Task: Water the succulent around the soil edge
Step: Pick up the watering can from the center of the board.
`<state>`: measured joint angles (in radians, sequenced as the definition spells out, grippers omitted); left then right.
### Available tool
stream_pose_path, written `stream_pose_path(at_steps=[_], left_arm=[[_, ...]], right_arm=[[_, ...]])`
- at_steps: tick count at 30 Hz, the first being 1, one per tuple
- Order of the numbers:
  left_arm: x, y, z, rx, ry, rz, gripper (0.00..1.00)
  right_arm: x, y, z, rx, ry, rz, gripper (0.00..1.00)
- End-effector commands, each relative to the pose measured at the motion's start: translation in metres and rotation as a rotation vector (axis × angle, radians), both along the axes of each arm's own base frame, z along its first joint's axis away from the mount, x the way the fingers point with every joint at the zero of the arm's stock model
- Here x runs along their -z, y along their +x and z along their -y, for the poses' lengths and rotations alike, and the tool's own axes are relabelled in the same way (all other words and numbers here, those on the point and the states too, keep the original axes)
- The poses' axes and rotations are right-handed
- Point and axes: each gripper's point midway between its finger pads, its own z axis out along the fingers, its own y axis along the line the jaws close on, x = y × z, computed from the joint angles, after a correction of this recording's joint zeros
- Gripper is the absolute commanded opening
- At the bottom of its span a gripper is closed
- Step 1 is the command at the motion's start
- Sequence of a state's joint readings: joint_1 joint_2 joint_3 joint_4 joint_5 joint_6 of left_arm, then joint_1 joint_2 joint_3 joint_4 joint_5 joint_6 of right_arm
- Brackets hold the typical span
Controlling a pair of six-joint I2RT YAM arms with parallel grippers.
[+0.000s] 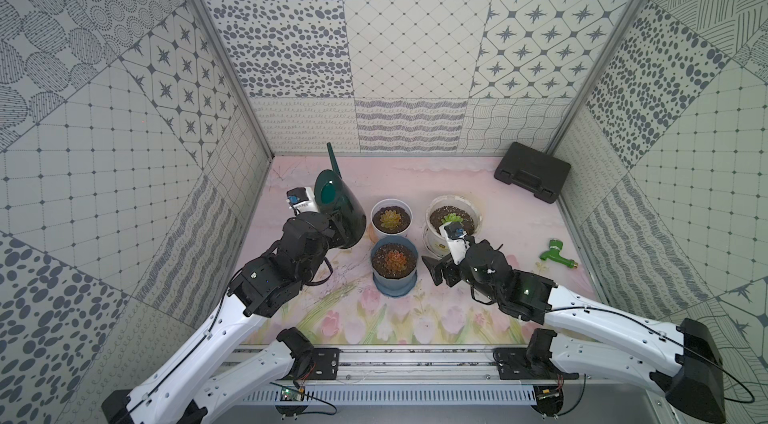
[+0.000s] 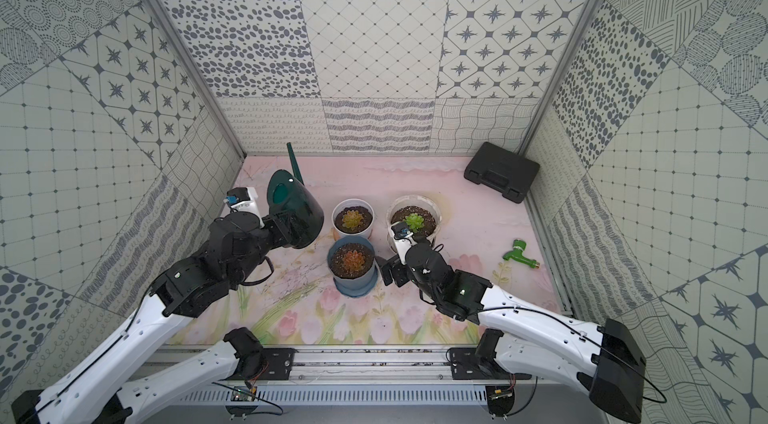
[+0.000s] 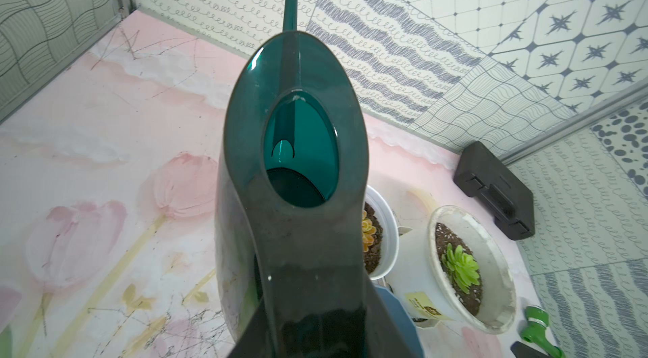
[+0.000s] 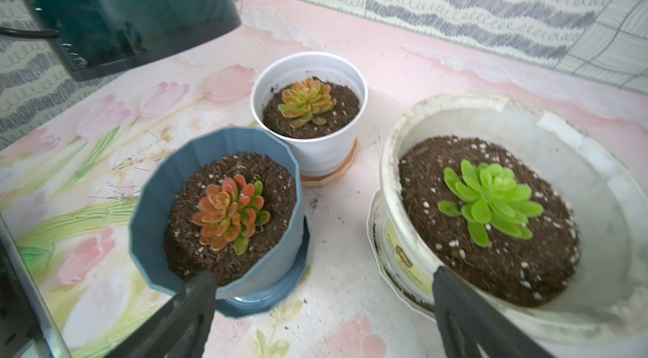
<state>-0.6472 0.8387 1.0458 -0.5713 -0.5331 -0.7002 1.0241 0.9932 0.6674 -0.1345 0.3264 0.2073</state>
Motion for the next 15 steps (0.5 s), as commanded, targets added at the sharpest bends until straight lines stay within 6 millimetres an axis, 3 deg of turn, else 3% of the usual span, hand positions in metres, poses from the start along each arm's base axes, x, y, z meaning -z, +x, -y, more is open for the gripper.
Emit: stream_pose_path(at_steps=[1, 8, 15], left_arm=[[-0.060, 0.016, 0.035, -0.005, -0.135, 0.171, 0.00], [-0.089, 0.023, 0.093, -0.006, -0.116, 0.202, 0.00], [-0.092, 0.024, 0.118, -0.054, -0.153, 0.185, 0.00]], right_arm=[[-0.052, 0.003, -0.031, -0.059, 0.096, 0.163, 0.98], [-0.087, -0.002, -0.072, -0.110, 0.130, 0.398, 0.98], [-0.108, -0.010, -0.069, -0.047, 0.226, 0.604, 0.97]])
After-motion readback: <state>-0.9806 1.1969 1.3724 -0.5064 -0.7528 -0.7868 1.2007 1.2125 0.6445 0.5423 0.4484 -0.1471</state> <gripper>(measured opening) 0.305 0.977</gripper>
